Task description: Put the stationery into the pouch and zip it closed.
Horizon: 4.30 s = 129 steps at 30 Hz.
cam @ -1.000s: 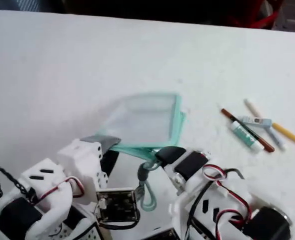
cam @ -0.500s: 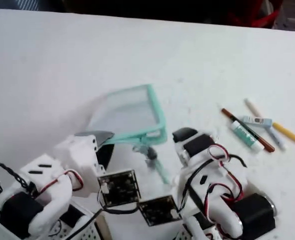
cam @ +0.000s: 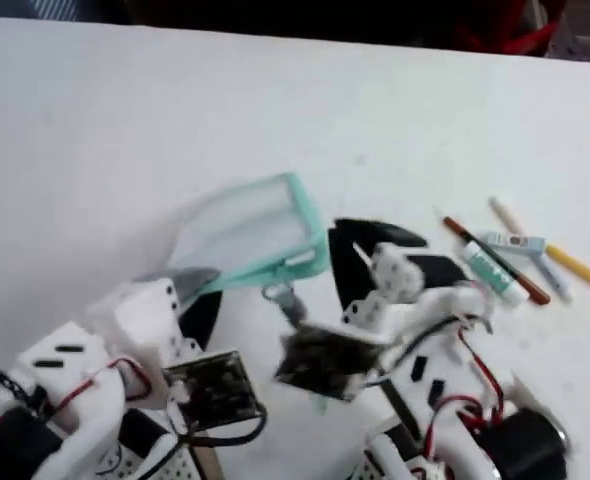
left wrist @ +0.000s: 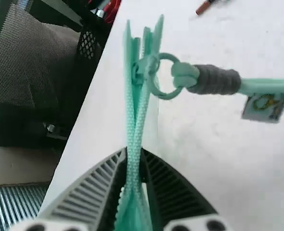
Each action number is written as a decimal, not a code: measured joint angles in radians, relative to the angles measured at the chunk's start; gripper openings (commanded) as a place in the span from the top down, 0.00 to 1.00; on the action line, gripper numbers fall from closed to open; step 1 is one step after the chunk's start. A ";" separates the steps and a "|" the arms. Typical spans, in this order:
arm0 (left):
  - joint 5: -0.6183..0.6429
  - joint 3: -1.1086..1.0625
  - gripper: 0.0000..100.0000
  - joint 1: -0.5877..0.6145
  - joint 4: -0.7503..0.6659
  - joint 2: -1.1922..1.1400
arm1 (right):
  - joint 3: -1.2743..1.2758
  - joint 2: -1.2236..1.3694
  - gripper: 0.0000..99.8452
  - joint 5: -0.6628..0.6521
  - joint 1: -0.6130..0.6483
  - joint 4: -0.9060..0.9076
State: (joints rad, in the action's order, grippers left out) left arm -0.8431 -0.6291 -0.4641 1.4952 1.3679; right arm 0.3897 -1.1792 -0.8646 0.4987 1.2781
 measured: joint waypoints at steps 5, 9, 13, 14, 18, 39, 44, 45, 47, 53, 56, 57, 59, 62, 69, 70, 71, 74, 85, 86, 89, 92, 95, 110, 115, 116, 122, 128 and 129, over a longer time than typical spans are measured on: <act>0.190 0.000 0.98 0.000 -0.071 -0.014 | 0.021 0.091 0.94 0.379 -0.003 0.000; 0.316 0.000 0.98 -0.002 -0.114 -0.009 | 0.020 0.095 0.81 0.480 0.009 0.034; 0.443 0.000 0.98 -0.002 -0.176 -0.005 | 0.026 0.046 0.80 0.539 0.009 0.055; 0.480 0.000 0.98 -0.002 -0.193 -0.006 | 0.026 0.038 0.80 0.546 0.021 0.055; 0.623 -0.011 0.98 -0.002 -0.264 0.000 | 0.072 -0.015 0.80 0.554 0.133 0.037; 0.689 -0.241 0.98 -0.008 -0.330 0.322 | 0.436 -0.058 0.80 0.681 0.269 -0.454; 0.687 -0.241 0.98 -0.005 -0.330 0.308 | 0.439 -0.095 0.95 0.684 0.298 -0.454; 0.687 -0.241 0.98 -0.006 -0.330 0.308 | 0.439 -0.098 0.99 0.686 0.293 -0.457; 0.687 -0.241 0.98 -0.005 -0.330 0.308 | 0.439 -0.101 0.97 0.687 0.278 -0.463; 0.687 -0.241 0.98 -0.005 -0.330 0.308 | 0.439 -0.101 0.98 0.687 0.270 -0.463; 0.687 -0.241 0.98 -0.005 -0.330 0.308 | 0.440 -0.130 0.98 0.687 0.264 -0.463; 0.687 -0.241 0.98 -0.005 -0.331 0.308 | 0.440 -0.150 0.98 0.687 0.258 -0.463; 0.687 -0.241 0.96 -0.005 -0.331 0.308 | 0.440 -0.199 0.98 0.687 0.250 -0.459; 0.686 -0.241 0.81 -0.008 -0.331 0.308 | 0.440 -0.269 0.98 0.687 0.255 -0.440; 0.763 -0.239 0.68 -0.003 -0.322 0.310 | 0.434 -0.282 0.98 0.617 0.302 -0.342; 0.763 -0.239 0.68 -0.002 -0.322 0.310 | 0.420 -0.281 0.98 0.600 0.318 -0.325; 0.758 -0.239 0.68 -0.002 -0.322 0.310 | 0.397 -0.279 0.98 0.588 0.336 -0.302; 0.733 -0.239 0.68 -0.020 -0.322 0.310 | 0.318 -0.275 0.98 0.554 0.394 -0.216; 0.517 -0.227 0.68 -0.095 -0.276 0.310 | 0.124 -0.261 0.98 0.448 0.465 0.011; 0.493 -0.213 0.68 -0.084 -0.258 0.310 | 0.117 -0.261 0.98 0.436 0.465 0.026; 0.423 -0.143 0.68 -0.028 -0.201 0.310 | 0.103 -0.276 0.98 0.394 0.465 0.057; 0.356 -0.057 0.68 0.035 -0.153 0.310 | 0.095 -0.278 0.98 0.367 0.466 0.066; 0.269 -0.025 0.68 0.054 -0.110 0.307 | 0.095 -0.276 0.98 0.358 0.473 0.066; 0.203 0.110 0.69 -0.074 0.009 -0.094 | 0.095 -0.199 0.98 0.322 0.552 0.080; 0.198 0.146 0.93 -0.175 0.066 -0.126 | 0.095 -0.204 0.98 0.322 0.557 0.080; 0.196 0.146 0.98 -0.189 0.068 -0.126 | 0.095 -0.212 0.98 0.322 0.554 0.080; 0.143 0.157 0.98 -0.232 0.091 -0.126 | 0.095 -0.244 0.98 0.322 0.554 0.080; 0.172 0.164 0.98 -0.232 0.097 -0.126 | 0.095 -0.270 0.98 0.322 0.387 0.060; 0.172 0.164 0.98 -0.232 0.098 -0.126 | 0.098 -0.273 0.98 0.321 0.347 0.049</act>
State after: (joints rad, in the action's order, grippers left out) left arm -0.6713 -0.4649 -0.6958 1.5934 1.2421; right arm 0.4879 -1.4523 -0.5439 0.8454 1.3272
